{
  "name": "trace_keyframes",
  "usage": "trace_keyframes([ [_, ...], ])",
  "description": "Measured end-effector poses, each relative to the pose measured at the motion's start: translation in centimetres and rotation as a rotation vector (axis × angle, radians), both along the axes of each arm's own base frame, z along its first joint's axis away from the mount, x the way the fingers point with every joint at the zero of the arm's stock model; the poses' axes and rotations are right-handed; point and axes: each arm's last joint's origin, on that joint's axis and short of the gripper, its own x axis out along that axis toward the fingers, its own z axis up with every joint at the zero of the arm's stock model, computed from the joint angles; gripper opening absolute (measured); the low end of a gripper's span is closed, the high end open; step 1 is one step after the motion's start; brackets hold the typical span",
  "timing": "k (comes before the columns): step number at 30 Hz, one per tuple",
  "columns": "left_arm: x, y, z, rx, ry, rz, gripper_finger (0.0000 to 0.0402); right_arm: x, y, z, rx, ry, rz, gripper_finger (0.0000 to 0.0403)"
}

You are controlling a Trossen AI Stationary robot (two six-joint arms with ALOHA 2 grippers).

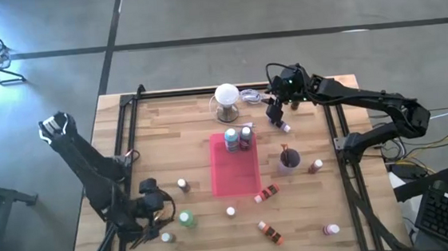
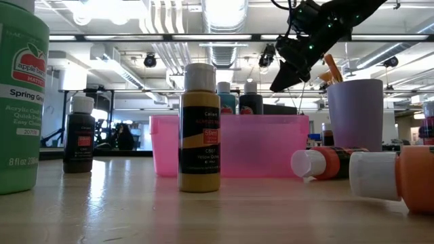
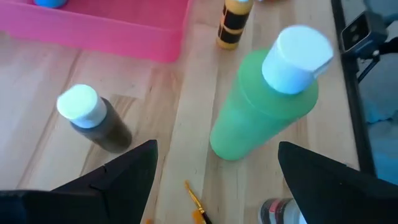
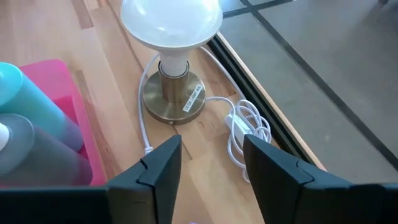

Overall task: Pick & Place Paint Supplies
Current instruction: Put the large green paint bottle into the red bin

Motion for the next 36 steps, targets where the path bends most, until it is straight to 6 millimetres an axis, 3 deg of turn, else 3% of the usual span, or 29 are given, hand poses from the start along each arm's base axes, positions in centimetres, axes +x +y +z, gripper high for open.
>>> trace_keyframes([
  [8,0.7,-1.1,-1.1,0.001,0.017,-0.010,0.0337,0.0,0.0,0.0,0.016,-0.011,-0.016,0.0185],
  [21,1.9,-1.7,-1.2,0.009,-0.033,-0.053,0.0337,0.0,0.0,0.1,0.016,-0.019,-0.011,0.0197],
  [30,2.5,-1.4,-1.8,-0.032,-0.050,-0.075,0.0337,0.1,0.0,0.1,0.026,-0.025,0.002,0.0174],
  [36,2.6,-1.5,-0.7,-0.043,-0.069,-0.083,0.0337,0.1,0.0,0.1,0.037,-0.030,-0.005,0.0161],
])
